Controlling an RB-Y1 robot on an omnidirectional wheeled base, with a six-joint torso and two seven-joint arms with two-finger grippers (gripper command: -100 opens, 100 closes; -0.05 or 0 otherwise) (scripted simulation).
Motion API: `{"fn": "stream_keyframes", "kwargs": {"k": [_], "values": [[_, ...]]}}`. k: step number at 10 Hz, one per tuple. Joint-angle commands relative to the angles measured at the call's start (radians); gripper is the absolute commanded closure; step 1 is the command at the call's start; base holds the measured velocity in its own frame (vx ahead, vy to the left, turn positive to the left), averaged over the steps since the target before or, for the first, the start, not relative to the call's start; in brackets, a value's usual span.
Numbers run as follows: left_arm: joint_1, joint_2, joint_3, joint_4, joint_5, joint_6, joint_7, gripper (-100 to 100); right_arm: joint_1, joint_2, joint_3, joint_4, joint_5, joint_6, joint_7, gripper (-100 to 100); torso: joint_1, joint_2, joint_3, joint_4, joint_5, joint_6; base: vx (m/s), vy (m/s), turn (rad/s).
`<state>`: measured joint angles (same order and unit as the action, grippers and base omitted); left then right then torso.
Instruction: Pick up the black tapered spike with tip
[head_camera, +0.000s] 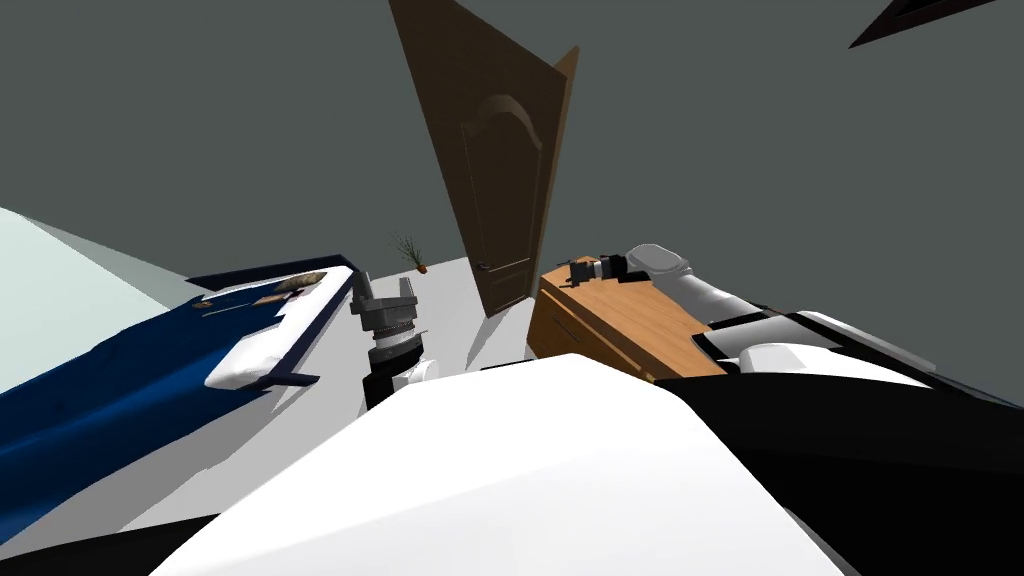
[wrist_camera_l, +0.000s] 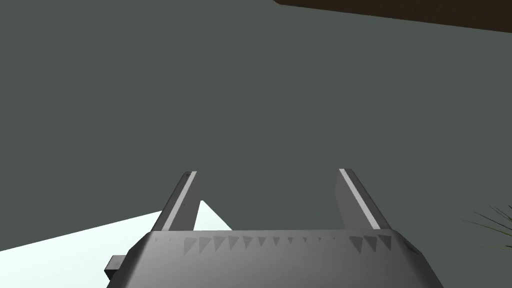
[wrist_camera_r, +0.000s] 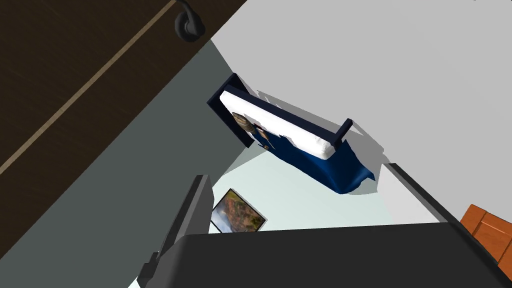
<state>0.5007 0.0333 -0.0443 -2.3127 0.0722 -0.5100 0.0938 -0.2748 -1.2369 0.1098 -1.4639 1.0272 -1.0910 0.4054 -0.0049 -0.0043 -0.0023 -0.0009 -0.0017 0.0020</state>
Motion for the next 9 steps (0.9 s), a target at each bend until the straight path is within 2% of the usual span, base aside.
{"fn": "stream_keyframes", "kwargs": {"k": [1,2,3,4,6,7,8,9], "values": [[0.000,0.000,0.000,0.000,0.000,0.000,0.000,0,-0.009,-0.005,0.001,0.029,0.014,-0.016,0.008,-100,0.000,0.000,0.000,0.000,0.000,0.000,-0.001,-0.018,-0.035],[0.000,0.000,0.000,0.000,0.000,0.000,0.000,0,-0.032,-0.033,0.010,0.072,0.061,-0.054,0.025,-100,0.001,0.000,0.000,0.000,0.000,0.001,0.004,-0.022,0.280],[0.000,0.000,0.000,0.000,0.000,0.000,0.000,0,-0.032,-0.033,0.010,0.093,0.073,-0.054,0.025,-100,0.001,0.000,0.000,0.000,0.001,-0.001,0.000,-0.039,0.187],[0.000,0.000,0.000,0.000,0.000,0.000,0.000,0,-0.054,-0.059,0.020,0.127,0.113,-0.093,0.042,-100,0.000,0.000,0.000,0.000,0.000,0.000,-0.001,-0.048,0.249],[0.000,0.000,0.000,0.000,0.000,0.000,0.000,0,-0.054,-0.059,0.020,0.157,0.131,-0.093,0.042,-100,0.000,0.000,0.000,0.000,0.000,0.000,-0.002,-0.035,0.070],[0.000,0.000,0.000,0.000,0.000,0.000,0.000,0,-0.074,-0.082,0.030,0.185,0.179,-0.132,0.060,-100,0.001,0.000,0.000,0.000,0.000,0.001,0.003,-0.026,0.256],[0.000,0.000,0.000,0.000,0.000,0.000,0.000,0,-0.074,-0.082,0.030,0.213,0.190,-0.132,0.060,-100,0.001,-0.001,0.000,0.000,0.000,-0.001,0.004,-0.037,0.167],[0.000,0.000,0.000,0.000,0.000,0.000,0.000,0,-0.092,-0.104,0.040,0.248,0.228,-0.171,0.076,-100,0.000,-0.001,0.000,0.000,0.000,0.000,0.005,-0.048,0.248]]}}
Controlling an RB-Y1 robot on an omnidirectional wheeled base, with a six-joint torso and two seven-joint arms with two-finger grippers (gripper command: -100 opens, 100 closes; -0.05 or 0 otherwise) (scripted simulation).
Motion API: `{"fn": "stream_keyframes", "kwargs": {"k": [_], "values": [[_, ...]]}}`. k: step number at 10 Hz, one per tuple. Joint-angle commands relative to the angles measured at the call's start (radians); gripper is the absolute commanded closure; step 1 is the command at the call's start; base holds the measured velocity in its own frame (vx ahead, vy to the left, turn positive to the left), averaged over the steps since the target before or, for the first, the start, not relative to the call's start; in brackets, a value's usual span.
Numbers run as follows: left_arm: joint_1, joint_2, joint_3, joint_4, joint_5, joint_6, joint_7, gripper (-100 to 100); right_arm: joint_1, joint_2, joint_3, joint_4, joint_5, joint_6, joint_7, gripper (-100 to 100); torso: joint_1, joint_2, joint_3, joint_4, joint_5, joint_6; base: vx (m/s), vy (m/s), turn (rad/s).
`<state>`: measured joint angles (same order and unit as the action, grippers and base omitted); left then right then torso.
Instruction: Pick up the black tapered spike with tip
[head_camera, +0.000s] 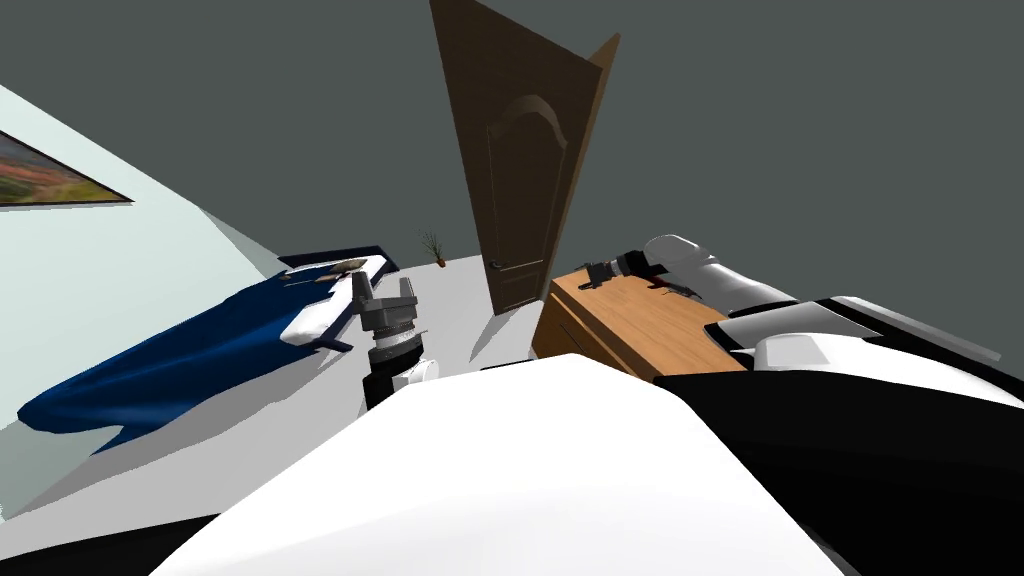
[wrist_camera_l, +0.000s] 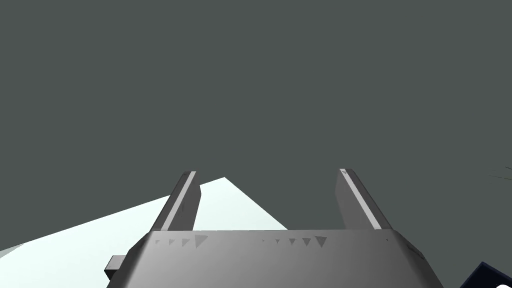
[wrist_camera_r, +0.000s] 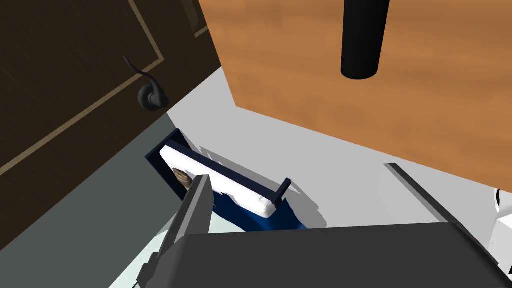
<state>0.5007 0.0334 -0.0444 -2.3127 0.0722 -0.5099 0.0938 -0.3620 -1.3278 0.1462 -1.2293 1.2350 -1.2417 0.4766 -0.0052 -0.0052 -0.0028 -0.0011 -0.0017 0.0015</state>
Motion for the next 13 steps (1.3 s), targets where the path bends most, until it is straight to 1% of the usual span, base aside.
{"fn": "stream_keyframes", "kwargs": {"k": [1,2,3,4,5,7,8,9,10,11,12,13], "values": [[0.000,0.000,0.000,0.000,0.000,0.000,0.000,0,-0.005,-0.013,0.003,0.050,0.039,-0.021,0.005,-100,0.000,0.000,0.000,0.000,0.000,0.000,0.002,-0.049,0.154],[0.000,0.000,0.000,0.000,0.000,0.000,0.000,0,-0.022,-0.032,0.014,0.077,0.076,-0.060,0.022,-100,0.000,0.000,0.000,0.000,0.000,0.001,0.008,-0.047,0.267],[0.000,0.000,0.000,0.000,0.000,0.000,0.000,0,-0.022,-0.032,0.014,0.099,0.096,-0.060,0.022,-100,0.000,0.000,0.000,0.000,0.000,0.000,0.007,-0.046,0.145],[0.000,0.000,0.000,0.000,0.000,0.000,0.000,0,-0.022,-0.032,0.014,0.110,0.096,-0.060,0.022,-100,0.000,0.000,0.000,0.000,0.000,0.001,0.002,-0.019,-0.039],[0.000,0.000,0.000,0.000,0.000,0.000,0.000,0,-0.038,-0.049,0.024,0.139,0.141,-0.099,0.037,-100,0.001,0.000,0.000,0.000,0.000,0.002,0.005,-0.022,0.178],[0.000,0.000,0.000,0.000,0.000,0.000,0.000,0,-0.038,-0.049,0.024,0.166,0.150,-0.099,0.037,-100,0.001,0.000,0.000,0.000,0.000,0.001,0.005,-0.029,0.101],[0.000,0.000,0.000,0.000,0.000,0.000,0.000,0,-0.052,-0.064,0.034,0.199,0.198,-0.138,0.052,-100,0.002,0.000,0.000,0.000,0.000,0.001,0.007,-0.030,0.243],[0.000,0.000,0.000,0.000,0.000,0.000,0.000,0,-0.052,-0.064,0.034,0.235,0.203,-0.138,0.052,-100,0.001,0.000,0.000,0.000,0.000,0.000,0.013,-0.038,0.130],[0.000,0.000,0.000,0.000,0.000,0.000,0.000,0,-0.064,-0.078,0.044,0.261,0.238,-0.177,0.066,-100,0.001,0.000,0.000,0.000,0.000,0.002,0.019,-0.043,0.223],[0.000,0.000,0.000,0.000,0.000,0.000,0.000,0,-0.064,-0.078,0.044,0.286,0.252,-0.177,0.066,-100,0.000,-0.001,-0.001,0.000,0.000,0.000,0.015,-0.044,0.130],[0.000,0.000,0.000,0.000,0.000,0.000,0.000,0,-0.064,-0.078,0.044,0.290,0.252,-0.177,0.066,-100,0.000,-0.001,-0.001,0.000,0.000,0.002,0.006,-0.019,-0.022],[0.000,0.000,0.000,0.000,0.000,0.000,0.000,0,-0.075,-0.089,0.054,0.334,0.298,-0.216,0.079,-100,0.002,0.000,0.000,0.000,0.000,0.002,0.014,-0.025,0.194]]}}
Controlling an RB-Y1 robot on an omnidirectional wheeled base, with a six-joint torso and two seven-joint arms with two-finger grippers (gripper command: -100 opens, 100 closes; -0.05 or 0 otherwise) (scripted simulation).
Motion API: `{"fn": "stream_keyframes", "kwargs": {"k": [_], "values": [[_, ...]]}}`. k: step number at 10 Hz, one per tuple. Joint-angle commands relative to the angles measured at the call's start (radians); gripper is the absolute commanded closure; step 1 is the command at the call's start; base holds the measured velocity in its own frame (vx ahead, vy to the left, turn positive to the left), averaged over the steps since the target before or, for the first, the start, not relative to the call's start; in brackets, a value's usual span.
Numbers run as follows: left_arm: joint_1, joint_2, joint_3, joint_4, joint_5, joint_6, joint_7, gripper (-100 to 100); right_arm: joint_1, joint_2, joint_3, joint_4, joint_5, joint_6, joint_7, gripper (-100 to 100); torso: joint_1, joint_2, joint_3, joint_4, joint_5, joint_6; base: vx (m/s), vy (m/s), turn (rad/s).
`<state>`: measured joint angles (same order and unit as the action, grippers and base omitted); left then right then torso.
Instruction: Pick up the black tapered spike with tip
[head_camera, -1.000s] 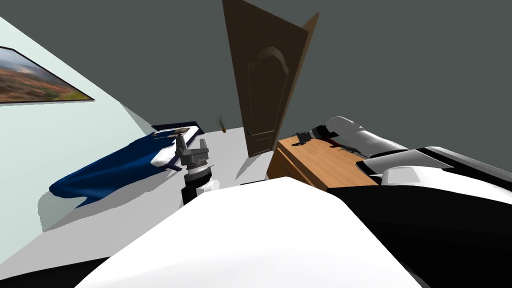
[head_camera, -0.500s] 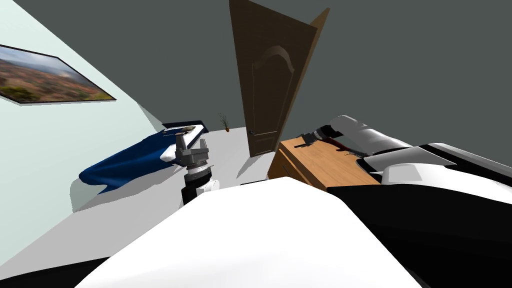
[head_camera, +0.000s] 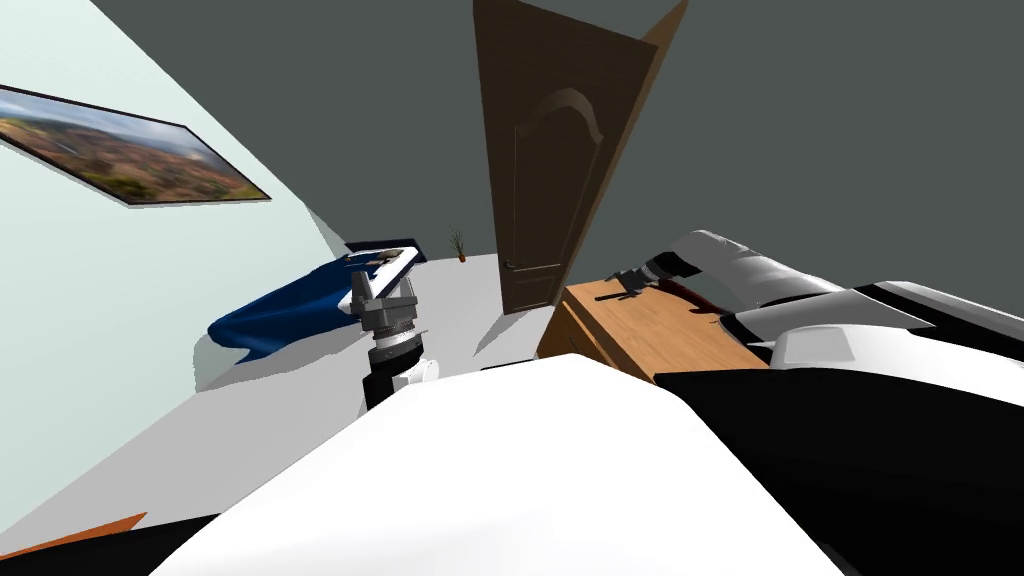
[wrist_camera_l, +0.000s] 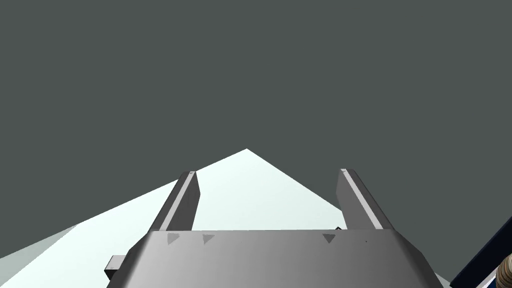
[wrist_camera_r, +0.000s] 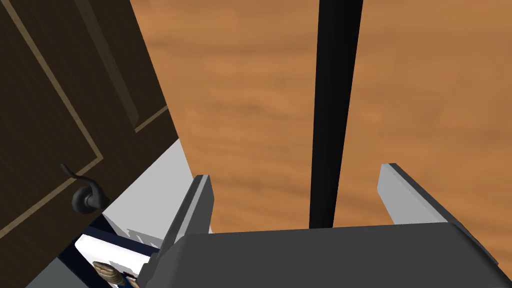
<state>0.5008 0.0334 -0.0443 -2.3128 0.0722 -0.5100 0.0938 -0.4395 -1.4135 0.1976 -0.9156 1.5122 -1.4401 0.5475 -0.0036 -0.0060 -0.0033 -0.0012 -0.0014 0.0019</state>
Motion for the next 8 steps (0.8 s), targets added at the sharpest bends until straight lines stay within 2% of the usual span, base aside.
{"fn": "stream_keyframes", "kwargs": {"k": [1,2,3,4,5,6,8], "values": [[0.000,0.000,0.000,0.000,0.000,0.000,0.000,0,-0.007,-0.013,0.013,0.050,0.050,-0.050,0.020,-100,0.000,0.000,0.000,0.000,0.000,0.000,0.029,-0.055,0.325],[0.000,0.000,0.000,0.000,0.000,0.000,0.000,0,-0.007,-0.013,0.013,0.074,0.063,-0.058,0.020,-100,-0.001,-0.001,-0.001,0.000,-0.001,0.000,0.024,-0.051,0.134],[0.000,0.000,0.000,0.000,0.000,0.000,0.000,0,-0.015,-0.021,0.021,0.099,0.100,-0.095,0.031,-100,-0.002,-0.001,0.000,0.000,-0.001,0.001,0.022,-0.036,0.123],[0.000,0.000,0.000,0.000,0.000,0.000,0.000,0,-0.015,-0.021,0.021,0.115,0.100,-0.098,0.031,-100,-0.001,-0.001,0.000,0.000,0.000,0.001,0.019,-0.027,0.095],[0.000,0.000,0.000,0.000,0.000,0.000,0.000,0,-0.021,-0.028,0.030,0.151,0.132,-0.138,0.040,-100,0.000,-0.001,0.000,0.000,0.000,0.001,0.025,-0.029,0.179],[0.000,0.000,0.000,0.000,0.000,0.000,0.000,0,-0.021,-0.028,0.030,0.151,0.132,-0.139,0.040,-100,0.000,-0.001,0.000,0.000,0.000,0.001,0.020,-0.029,0.080],[0.000,0.000,0.000,0.000,0.000,0.000,0.000,0,-0.030,-0.037,0.042,0.201,0.179,-0.208,0.053,-100,0.000,-0.001,-0.001,0.000,0.000,0.000,0.021,-0.030,0.138]]}}
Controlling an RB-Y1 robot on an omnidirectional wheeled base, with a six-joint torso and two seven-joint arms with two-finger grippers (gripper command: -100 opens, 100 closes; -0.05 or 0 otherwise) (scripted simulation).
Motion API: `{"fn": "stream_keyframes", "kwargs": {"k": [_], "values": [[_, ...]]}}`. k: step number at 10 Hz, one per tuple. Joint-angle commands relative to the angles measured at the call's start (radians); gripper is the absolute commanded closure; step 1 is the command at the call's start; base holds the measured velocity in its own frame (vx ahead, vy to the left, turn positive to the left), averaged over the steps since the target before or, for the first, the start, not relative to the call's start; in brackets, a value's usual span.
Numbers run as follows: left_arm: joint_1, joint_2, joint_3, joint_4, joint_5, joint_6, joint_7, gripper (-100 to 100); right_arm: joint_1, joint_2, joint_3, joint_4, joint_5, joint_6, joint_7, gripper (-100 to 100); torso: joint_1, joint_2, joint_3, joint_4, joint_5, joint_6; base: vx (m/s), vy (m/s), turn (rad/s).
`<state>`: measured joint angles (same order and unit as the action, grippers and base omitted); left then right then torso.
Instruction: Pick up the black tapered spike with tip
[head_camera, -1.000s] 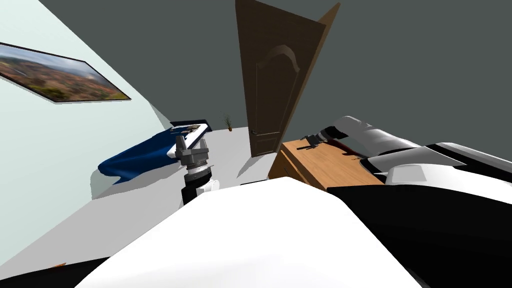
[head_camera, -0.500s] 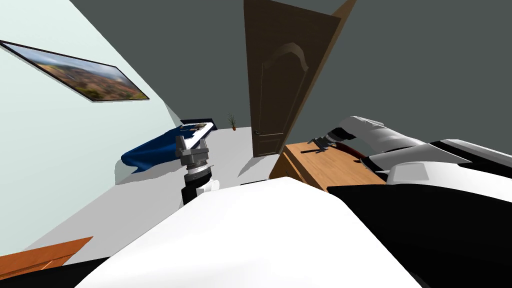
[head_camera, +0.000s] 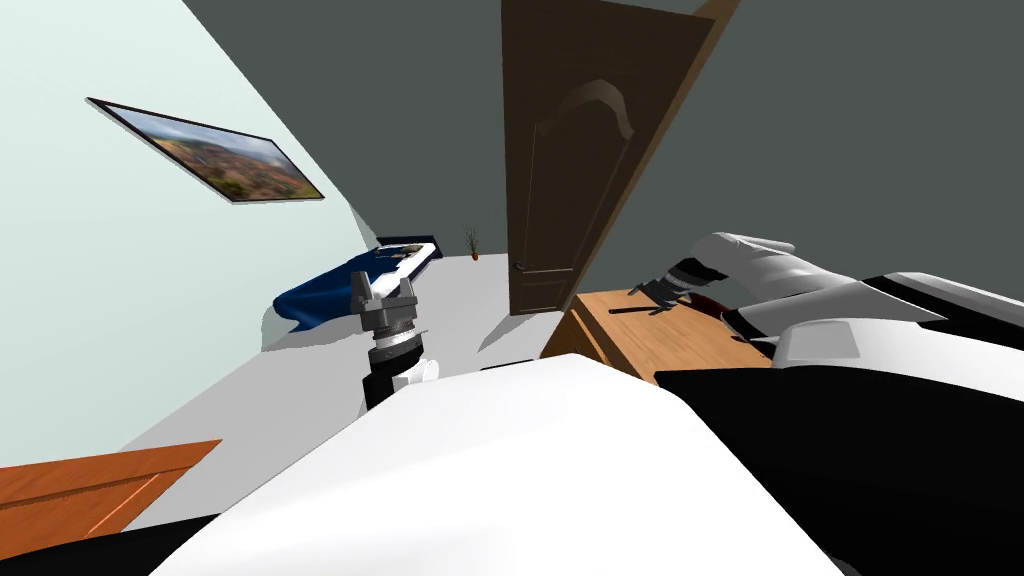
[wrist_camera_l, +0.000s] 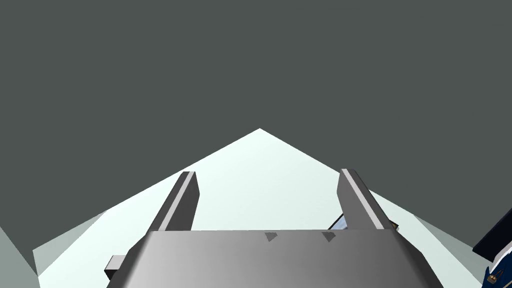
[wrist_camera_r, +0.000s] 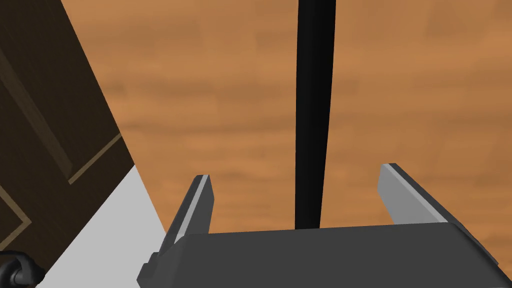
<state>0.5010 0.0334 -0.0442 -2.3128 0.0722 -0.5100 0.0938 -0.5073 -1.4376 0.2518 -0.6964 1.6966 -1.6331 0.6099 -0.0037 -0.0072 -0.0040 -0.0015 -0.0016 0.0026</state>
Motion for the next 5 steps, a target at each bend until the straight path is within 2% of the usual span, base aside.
{"fn": "stream_keyframes", "kwargs": {"k": [1,3,4,5], "values": [[0.000,0.000,0.000,0.000,0.000,0.000,0.000,0,0.038,-0.013,-0.012,-0.018,-0.005,-0.026,-0.010,-100,0.000,0.000,0.000,0.000,0.000,0.000,0.019,-0.029,0.058],[0.000,0.000,0.000,0.000,0.000,0.000,0.000,0,0.035,-0.017,-0.006,0.004,0.015,-0.081,-0.004,-100,0.001,0.001,0.000,0.000,0.000,0.000,0.013,-0.018,0.061],[0.000,0.000,0.000,0.000,0.000,0.000,0.000,0,0.037,-0.013,-0.007,0.000,0.011,-0.061,-0.003,-100,0.001,0.001,0.001,0.000,0.000,0.001,0.005,-0.008,0.010],[0.000,0.000,0.000,0.000,0.000,0.000,0.000,0,0.041,-0.014,-0.009,-0.003,0.010,-0.065,-0.005,0,0.002,0.002,0.001,0.000,0.000,0.001,0.000,0.000,0.000]]}}
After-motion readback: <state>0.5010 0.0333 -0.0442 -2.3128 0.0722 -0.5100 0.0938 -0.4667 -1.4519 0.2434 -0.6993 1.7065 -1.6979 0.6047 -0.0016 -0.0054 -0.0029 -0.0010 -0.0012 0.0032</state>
